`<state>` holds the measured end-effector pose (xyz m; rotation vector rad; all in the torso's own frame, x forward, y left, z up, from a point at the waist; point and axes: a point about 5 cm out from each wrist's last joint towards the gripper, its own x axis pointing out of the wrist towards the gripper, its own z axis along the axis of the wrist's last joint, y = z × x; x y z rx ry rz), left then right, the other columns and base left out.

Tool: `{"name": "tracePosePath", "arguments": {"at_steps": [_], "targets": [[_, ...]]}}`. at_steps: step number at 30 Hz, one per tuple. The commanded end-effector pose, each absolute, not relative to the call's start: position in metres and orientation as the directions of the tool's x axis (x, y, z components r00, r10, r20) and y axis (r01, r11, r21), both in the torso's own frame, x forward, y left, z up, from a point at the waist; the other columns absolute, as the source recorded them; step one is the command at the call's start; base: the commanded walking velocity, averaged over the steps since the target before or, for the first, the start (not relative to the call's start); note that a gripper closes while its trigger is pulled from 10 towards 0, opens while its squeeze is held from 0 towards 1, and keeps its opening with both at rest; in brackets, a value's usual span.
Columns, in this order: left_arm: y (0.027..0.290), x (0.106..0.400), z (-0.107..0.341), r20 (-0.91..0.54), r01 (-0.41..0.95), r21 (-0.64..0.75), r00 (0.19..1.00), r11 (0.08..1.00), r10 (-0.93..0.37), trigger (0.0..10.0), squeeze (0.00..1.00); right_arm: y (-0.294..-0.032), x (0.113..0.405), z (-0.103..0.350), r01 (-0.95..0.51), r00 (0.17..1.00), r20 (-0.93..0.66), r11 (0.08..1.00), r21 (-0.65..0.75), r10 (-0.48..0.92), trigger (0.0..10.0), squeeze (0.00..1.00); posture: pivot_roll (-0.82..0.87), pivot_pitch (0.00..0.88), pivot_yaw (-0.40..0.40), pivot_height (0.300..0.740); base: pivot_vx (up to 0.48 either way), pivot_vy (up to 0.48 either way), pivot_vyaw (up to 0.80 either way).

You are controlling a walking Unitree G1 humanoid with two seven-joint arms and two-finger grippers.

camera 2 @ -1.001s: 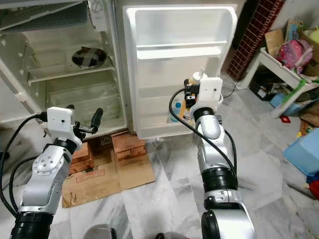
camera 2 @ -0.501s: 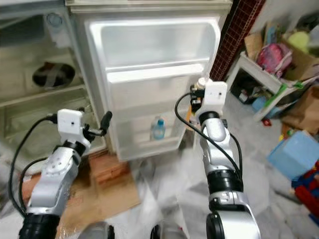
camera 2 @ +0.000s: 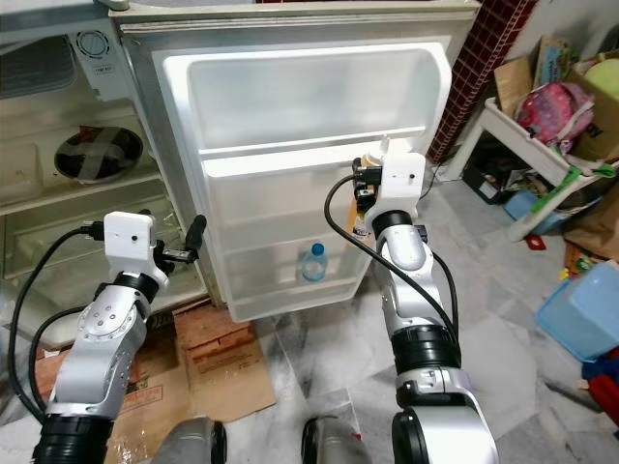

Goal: Restocking fridge

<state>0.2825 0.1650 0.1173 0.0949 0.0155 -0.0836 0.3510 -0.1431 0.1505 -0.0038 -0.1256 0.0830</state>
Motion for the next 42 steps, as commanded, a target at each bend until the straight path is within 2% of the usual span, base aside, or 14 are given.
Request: {"name": "tracePosePath", "arguments": {"at_steps": [1,9,14,21,32,36,42], "targets": [[0.165,0.281,0.12,-0.011,0.083,0.094,0.997,0.992,-0.082,10.0,0.0,-0.145,0.352,0.153,-0.079,0.988,0.134,0.997,-0.014,0.08,10.0,0.0,0.06,0.11,-0.069,0.74,0.0,0.0,0.0],[0.165,0.282,0.118,-0.044,0.095,0.113,0.995,0.989,-0.09,10.0,0.0,-0.145,0.35,0.149,-0.061,0.989,0.132,0.998,0.002,0.06,10.0,0.0,0.07,0.109,-0.052,0.74,0.0,0.0,0.0],[0.169,0.278,0.134,-0.03,0.096,0.202,0.995,0.975,-0.092,10.0,0.0,-0.142,0.352,0.148,-0.059,0.99,0.129,0.998,0.026,0.055,10.0,0.0,0.11,0.112,-0.043,0.74,0.0,0.0,0.0],[0.183,0.274,0.124,-0.044,0.036,0.162,0.999,0.986,-0.029,10.0,0.0,-0.13,0.355,0.153,-0.069,0.988,0.145,0.996,0.058,0.06,10.0,0.0,0.09,0.088,-0.043,0.74,0.0,-0.17,0.0],[0.168,0.271,0.116,-0.059,0.037,0.118,0.998,0.992,-0.031,10.0,0.0,-0.136,0.351,0.15,-0.101,0.987,0.132,0.994,0.03,0.097,10.0,0.0,0.05,0.14,-0.073,0.74,0.0,-0.462,0.0],[0.166,0.267,0.119,-0.035,0.004,0.095,0.999,0.995,-0.001,10.0,0.0,-0.135,0.352,0.154,-0.127,0.983,0.138,0.991,0.041,0.121,10.0,0.0,0.07,0.155,-0.081,0.74,0.0,0.0,0.0],[0.179,0.262,0.111,-0.054,-0.076,0.1,0.995,0.992,0.082,10.0,0.0,-0.126,0.35,0.151,-0.172,0.978,0.131,0.984,0.048,0.164,10.0,0.0,0.07,0.166,-0.085,0.74,0.0,0.0,0.0]]}}
